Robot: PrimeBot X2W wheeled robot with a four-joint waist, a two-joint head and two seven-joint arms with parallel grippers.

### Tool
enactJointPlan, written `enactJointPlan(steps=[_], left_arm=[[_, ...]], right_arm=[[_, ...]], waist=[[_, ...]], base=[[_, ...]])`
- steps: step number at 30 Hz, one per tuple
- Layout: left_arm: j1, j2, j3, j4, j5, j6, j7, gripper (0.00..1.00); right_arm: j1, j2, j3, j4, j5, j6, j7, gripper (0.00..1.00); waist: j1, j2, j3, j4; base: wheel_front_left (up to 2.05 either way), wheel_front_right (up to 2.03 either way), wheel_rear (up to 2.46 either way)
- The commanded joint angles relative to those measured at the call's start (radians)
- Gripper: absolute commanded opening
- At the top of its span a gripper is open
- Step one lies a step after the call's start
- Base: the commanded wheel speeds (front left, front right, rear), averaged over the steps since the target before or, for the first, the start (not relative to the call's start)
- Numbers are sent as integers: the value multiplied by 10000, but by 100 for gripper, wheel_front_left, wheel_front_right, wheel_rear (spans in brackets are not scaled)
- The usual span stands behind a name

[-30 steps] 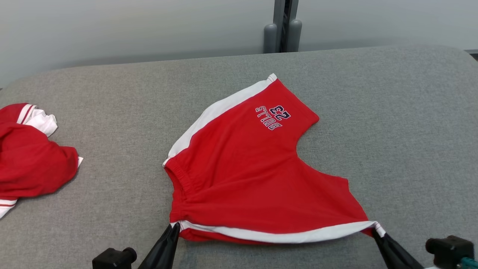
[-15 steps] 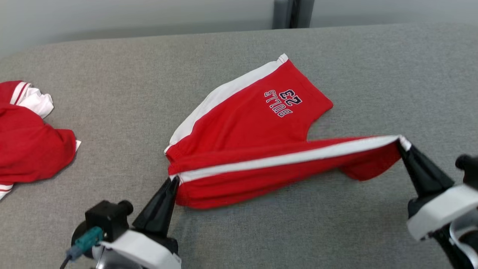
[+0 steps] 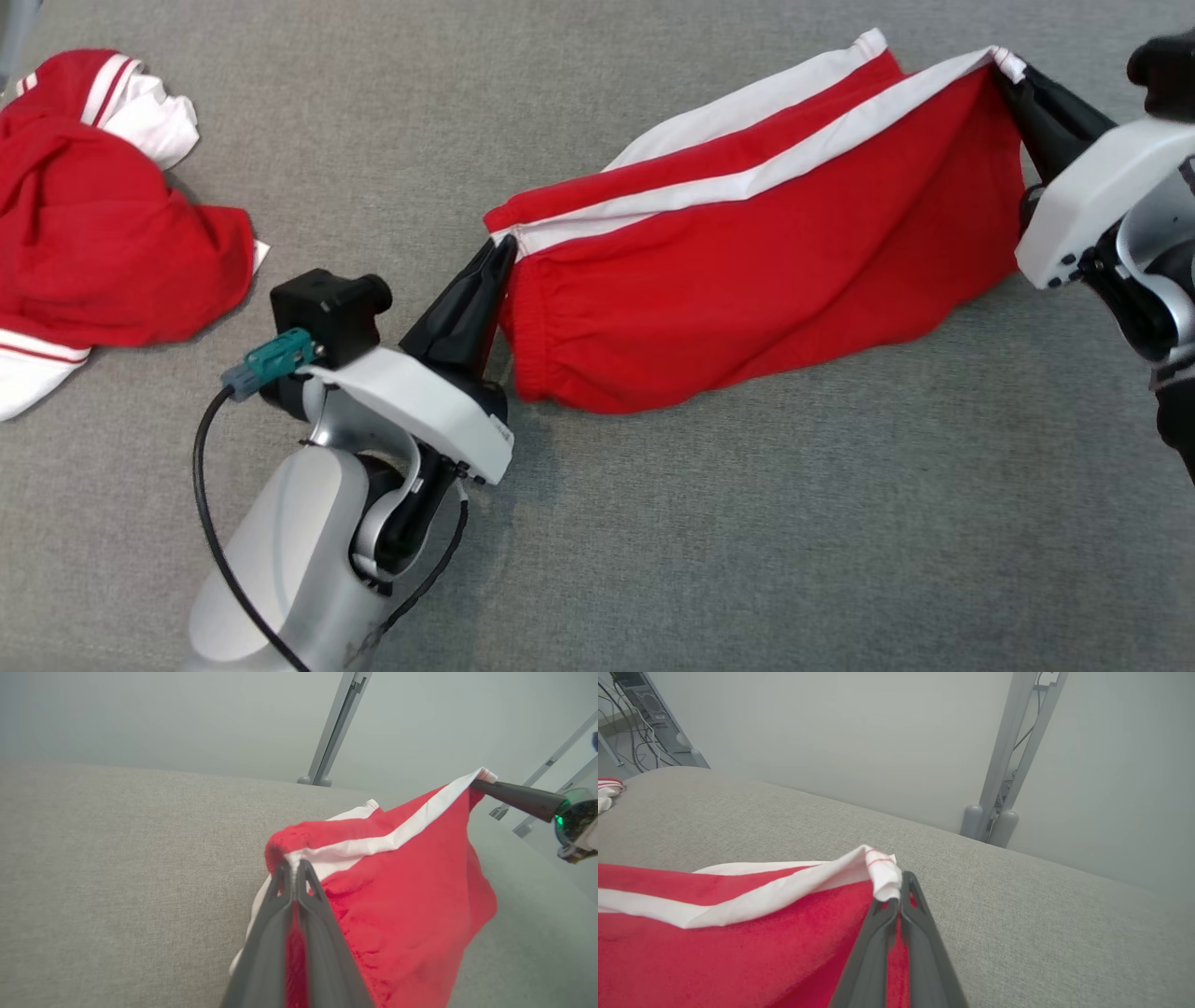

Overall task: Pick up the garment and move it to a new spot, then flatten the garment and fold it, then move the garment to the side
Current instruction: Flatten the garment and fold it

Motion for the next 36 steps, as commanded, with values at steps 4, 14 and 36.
enactJointPlan(steps=[4,14,36], left_arm=[[-803,-278,-181,933,-77,-258,-340,0],[-1613,-659,-513,2485,-364,-517,-1165,0],[140,371,1060,1018,964,962,-3100,100]], right_arm=[[-1233,-154,829,1600,420,-3,-540,0],[-3061,-49,2504,4478,1192,-3,-1672,0],[-937,670,1844,3900,1573,-3,-4872,100]], waist=[[0,0,574,661],[0,0,805,1037],[0,0,-582,-538]], base=[[0,0,0],[0,0,0],[0,0,0]])
